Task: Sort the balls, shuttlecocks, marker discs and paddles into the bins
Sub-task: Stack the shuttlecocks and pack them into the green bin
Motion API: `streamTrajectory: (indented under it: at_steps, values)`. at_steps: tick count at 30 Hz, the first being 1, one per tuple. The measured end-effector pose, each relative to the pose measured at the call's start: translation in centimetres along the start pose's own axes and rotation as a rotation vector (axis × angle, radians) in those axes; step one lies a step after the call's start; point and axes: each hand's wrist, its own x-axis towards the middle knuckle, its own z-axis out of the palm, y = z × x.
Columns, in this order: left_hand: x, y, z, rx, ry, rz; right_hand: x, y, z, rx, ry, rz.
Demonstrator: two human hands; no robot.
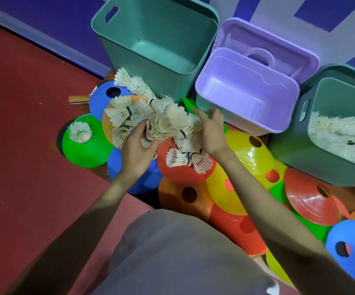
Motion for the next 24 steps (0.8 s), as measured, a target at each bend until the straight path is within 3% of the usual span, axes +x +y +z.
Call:
streamTrajectory:
  at_steps: [5, 12, 15, 18, 24]
  values:
    - [0.7, -0.3, 0.0, 0.012, 0.004, 0.000, 1.9, 0.5, -0.4, -0.258, -0.178, -0.233]
    - [1.5, -0.3, 0.0, 0.029, 0.005, 0.014, 3.4, 1.0, -0.6, -0.312, -0.194, -0.387]
    - [1.8, -0.4, -0.2, 0.057, 0.015, 0.021, 2.9, 1.3, -1.7, -0.148, -0.187, -0.379]
    - [2.1, -0.4, -0.4, 0.083, 0.028, 0.028, 1.4, 1.3, -3.2, 0.112, -0.120, -0.256]
    - [2.4, 0.1, -0.2, 0.127, 0.017, 0.064, -2.0, 0.4, -6.2, 0.587, 0.317, -0.086]
